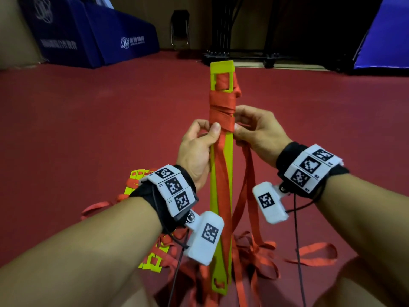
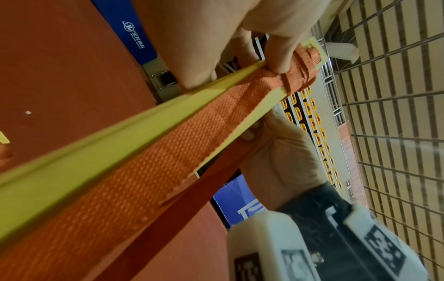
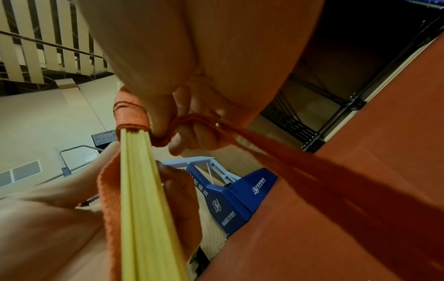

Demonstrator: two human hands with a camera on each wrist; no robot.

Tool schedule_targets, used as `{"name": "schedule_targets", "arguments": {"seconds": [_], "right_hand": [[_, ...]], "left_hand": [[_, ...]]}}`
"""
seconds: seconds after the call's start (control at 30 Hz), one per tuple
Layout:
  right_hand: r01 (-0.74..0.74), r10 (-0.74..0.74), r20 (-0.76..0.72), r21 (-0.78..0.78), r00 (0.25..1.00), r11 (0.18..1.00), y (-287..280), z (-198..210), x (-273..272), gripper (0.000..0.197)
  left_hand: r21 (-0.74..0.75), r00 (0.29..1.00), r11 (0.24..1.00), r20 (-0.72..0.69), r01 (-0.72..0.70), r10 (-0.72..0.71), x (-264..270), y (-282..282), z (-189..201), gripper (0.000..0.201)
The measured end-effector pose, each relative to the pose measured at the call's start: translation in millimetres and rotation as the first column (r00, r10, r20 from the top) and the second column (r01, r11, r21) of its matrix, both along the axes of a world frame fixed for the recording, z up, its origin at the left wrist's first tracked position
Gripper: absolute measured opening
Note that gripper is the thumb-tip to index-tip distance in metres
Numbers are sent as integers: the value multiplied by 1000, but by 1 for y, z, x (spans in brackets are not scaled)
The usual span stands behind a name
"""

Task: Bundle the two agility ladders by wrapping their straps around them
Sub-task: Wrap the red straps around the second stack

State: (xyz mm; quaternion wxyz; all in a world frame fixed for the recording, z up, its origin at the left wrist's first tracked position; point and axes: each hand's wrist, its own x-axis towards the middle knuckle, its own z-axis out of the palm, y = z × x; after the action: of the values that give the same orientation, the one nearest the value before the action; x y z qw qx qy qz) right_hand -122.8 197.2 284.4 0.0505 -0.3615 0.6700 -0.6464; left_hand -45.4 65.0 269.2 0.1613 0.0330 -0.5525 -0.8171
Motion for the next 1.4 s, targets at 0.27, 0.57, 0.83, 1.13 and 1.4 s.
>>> {"name": "schedule_targets", "arguments": {"seconds": [0.27, 0.57, 0.83, 1.13, 1.4], "right_hand": [[-74, 82, 86, -88, 993, 993, -7, 3, 3, 24], [-160, 160, 33, -8, 986, 987, -2, 11, 9, 24], [11, -11, 9, 47, 1000, 999, -11, 11, 17, 18], [282, -272, -91, 121, 958, 952, -13, 6, 5, 24], [326, -217, -267, 491, 939, 808, -4, 9, 2, 51]], "left_hand": [[19, 1000, 1000, 11, 11, -12, -1, -6, -4, 34], [15, 996, 1000, 87, 7, -8, 1, -5, -6, 35], [-137, 973, 988, 206, -72, 100, -2, 0, -7, 73], [-394, 995, 916, 29, -73, 92, -9, 2, -20, 27], [-462, 990, 881, 43, -101, 136, -8, -2, -17, 24]]}}
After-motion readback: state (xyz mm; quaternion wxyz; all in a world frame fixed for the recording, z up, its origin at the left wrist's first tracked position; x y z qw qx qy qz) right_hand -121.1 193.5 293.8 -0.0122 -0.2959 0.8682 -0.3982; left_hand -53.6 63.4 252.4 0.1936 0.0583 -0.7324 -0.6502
